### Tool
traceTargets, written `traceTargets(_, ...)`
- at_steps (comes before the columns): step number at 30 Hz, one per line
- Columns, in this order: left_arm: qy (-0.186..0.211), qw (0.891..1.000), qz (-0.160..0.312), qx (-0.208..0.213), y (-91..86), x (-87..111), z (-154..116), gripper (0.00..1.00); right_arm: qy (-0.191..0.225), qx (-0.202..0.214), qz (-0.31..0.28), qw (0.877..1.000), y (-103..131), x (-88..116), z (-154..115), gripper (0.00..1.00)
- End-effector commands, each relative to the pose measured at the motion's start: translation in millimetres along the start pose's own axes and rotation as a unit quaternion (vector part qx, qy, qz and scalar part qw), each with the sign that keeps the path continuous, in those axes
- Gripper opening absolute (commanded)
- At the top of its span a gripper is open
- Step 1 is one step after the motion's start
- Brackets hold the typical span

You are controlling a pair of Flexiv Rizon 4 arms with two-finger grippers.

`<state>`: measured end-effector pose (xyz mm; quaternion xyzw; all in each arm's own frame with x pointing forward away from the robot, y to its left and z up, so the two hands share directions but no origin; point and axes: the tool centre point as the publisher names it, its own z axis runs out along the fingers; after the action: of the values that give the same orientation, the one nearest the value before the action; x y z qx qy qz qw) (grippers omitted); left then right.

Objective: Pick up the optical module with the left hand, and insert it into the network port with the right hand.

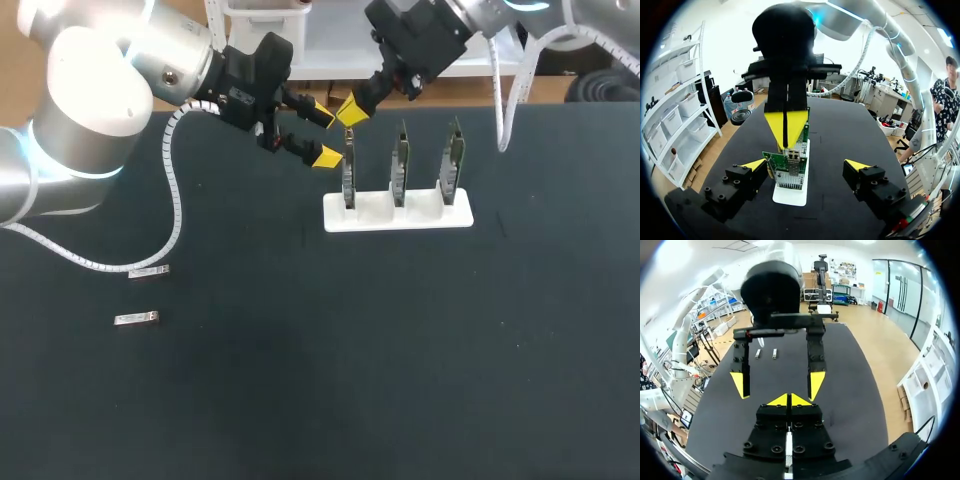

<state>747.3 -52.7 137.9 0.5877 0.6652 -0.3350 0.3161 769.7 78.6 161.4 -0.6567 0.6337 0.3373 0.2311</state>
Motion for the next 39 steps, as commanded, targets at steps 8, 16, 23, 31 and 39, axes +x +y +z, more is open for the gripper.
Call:
traceTargets(8,0.002,1.0,-0.001,0.002,1.6,-0.8,0,1.0,-0.017,0.028,0.014,0.999,18,13,-43,0.0)
traceTargets(16,0.002,1.0,-0.001,0.002,1.6,-0.8,0,1.0,-0.032,0.043,0.037,0.998,25,32,-64,0.0)
traceTargets(23,0.002,1.0,-0.001,0.002,1.6,-0.8,0,1.0,-0.032,0.038,0.031,0.998,28,32,-61,0.0)
traceTargets(31,0.002,1.0,-0.001,0.002,1.6,-0.8,0,1.0,-0.035,0.037,0.03,0.998,26,36,-67,0.0)
traceTargets(39,0.002,1.0,-0.001,0.002,1.6,-0.8,0,1.0,-0.047,0.013,0.011,0.999,17,20,-43,0.0)
